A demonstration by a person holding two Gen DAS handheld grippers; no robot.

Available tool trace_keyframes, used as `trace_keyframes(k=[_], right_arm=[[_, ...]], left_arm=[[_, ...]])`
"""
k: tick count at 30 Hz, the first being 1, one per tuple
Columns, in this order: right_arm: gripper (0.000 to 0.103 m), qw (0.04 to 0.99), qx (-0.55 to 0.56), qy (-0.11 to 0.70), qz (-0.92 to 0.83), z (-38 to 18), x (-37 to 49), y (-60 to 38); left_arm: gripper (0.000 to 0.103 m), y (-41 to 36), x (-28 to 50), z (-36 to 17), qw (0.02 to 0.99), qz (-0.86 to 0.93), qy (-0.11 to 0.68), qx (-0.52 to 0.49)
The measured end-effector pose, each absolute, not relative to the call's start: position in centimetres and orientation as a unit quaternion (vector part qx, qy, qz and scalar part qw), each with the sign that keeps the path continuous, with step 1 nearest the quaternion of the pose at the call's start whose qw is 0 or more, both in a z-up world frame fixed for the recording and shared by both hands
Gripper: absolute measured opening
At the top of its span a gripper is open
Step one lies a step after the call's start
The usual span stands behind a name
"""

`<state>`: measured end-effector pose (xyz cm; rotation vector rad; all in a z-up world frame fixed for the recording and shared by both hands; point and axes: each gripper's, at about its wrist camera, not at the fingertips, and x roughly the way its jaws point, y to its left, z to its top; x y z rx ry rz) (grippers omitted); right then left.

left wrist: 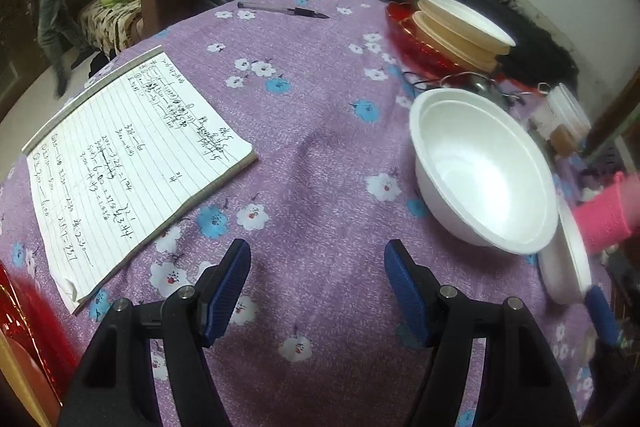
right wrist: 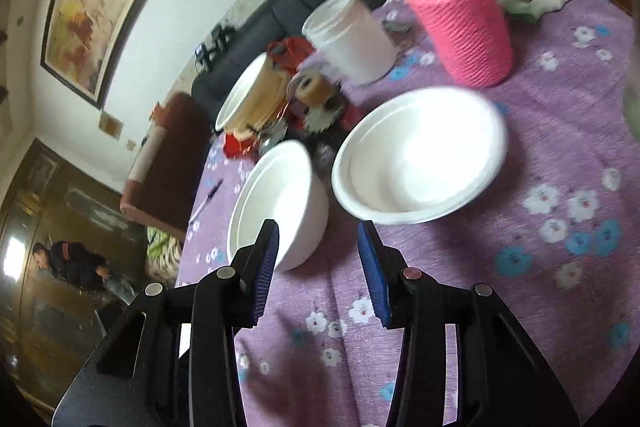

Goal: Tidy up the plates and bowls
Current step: 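Move both grippers toward the white paper bowls beside the pink bottle, then close both grippers on the rim of the smaller white paper bowl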

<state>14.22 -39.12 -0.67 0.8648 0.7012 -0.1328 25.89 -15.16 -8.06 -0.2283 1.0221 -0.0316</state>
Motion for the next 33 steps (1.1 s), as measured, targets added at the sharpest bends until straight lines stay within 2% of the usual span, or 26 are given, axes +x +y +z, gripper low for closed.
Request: trace_keyframes(k=[5,8,10,17,25,26,27,28,29,31,33], right_arm=[[0.041,0.861,0.374,0.332,-0.091,0.6,14.1,-39.1],[0.041,0.880,0.325,0.300,-0.177,2.1,12.2,-41.1],[0.041,0.873,0.300,0.310,-0.230,2.0,11.8,-43.1],[0.041,0.826,0.338,0.375,-0.254,-2.1,14.3,-48.2],[0.040,0.813,0.368,0.388,-0.230,-4.6,16.7,-48.4],[0.036,0.812,0.374,0.390,-0.220,-4.9,16.8,-48.3],[0.024,0.812,0.375,0.392,-0.216,-4.9,16.7,-48.0],[0.020,0.812,0.373,0.392,-0.215,-4.9,16.6,-47.9],[0.020,0.814,0.370,0.390,-0.218,-4.9,16.4,-47.8],[0.012,0.820,0.363,0.386,-0.216,-4.7,15.8,-47.4],[0.010,0.825,0.363,0.380,-0.209,-4.5,14.9,-47.1]], left_arm=[[0.069,-14.8,25.9,-7.9,0.863,-0.022,0.491,-0.119],[0.069,-15.1,25.7,-7.5,0.867,-0.030,0.485,-0.116],[0.069,-15.7,25.4,-7.2,0.870,-0.041,0.479,-0.108],[0.069,-17.7,25.0,-7.4,0.872,-0.064,0.479,-0.070],[0.069,-17.0,25.2,-7.4,0.872,-0.053,0.480,-0.080],[0.069,-17.0,25.2,-7.5,0.872,-0.054,0.481,-0.080],[0.069,-17.1,25.2,-7.5,0.871,-0.056,0.482,-0.079],[0.069,-17.2,25.2,-7.5,0.871,-0.057,0.482,-0.078],[0.069,-17.2,25.1,-7.5,0.871,-0.058,0.482,-0.077],[0.069,-17.2,25.0,-7.3,0.871,-0.061,0.480,-0.078],[0.069,-17.3,24.9,-7.2,0.872,-0.065,0.479,-0.077]])
